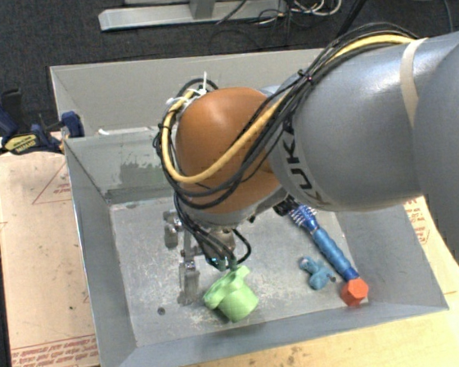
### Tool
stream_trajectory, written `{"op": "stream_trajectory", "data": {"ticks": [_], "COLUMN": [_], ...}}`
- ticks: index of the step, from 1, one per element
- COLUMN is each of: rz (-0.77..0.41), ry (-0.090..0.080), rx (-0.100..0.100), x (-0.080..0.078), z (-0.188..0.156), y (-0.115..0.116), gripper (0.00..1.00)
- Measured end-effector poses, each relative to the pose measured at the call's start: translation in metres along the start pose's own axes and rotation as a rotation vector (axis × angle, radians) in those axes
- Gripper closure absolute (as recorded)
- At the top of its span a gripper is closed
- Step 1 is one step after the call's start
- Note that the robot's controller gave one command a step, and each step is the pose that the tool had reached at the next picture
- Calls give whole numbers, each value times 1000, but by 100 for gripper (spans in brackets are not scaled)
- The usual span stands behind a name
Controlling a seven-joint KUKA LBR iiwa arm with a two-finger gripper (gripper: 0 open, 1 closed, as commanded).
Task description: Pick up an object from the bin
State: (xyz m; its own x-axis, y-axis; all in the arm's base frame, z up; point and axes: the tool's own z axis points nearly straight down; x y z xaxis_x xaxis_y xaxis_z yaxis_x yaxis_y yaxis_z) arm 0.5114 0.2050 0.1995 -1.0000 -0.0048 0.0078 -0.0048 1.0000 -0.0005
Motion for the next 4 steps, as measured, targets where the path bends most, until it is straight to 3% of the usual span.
{"op": "stream_trajectory", "data": {"ticks": [1,2,3,4], "rz": [-422,-622,-657,-837], "ry": [-6,-12,-10,-7], "rx": [1,2,2,1], "x": [7,-1,3,8], "z": [132,99,82,131], "y": [-74,-104,-127,-129], "gripper": [0,0,0,0]}}
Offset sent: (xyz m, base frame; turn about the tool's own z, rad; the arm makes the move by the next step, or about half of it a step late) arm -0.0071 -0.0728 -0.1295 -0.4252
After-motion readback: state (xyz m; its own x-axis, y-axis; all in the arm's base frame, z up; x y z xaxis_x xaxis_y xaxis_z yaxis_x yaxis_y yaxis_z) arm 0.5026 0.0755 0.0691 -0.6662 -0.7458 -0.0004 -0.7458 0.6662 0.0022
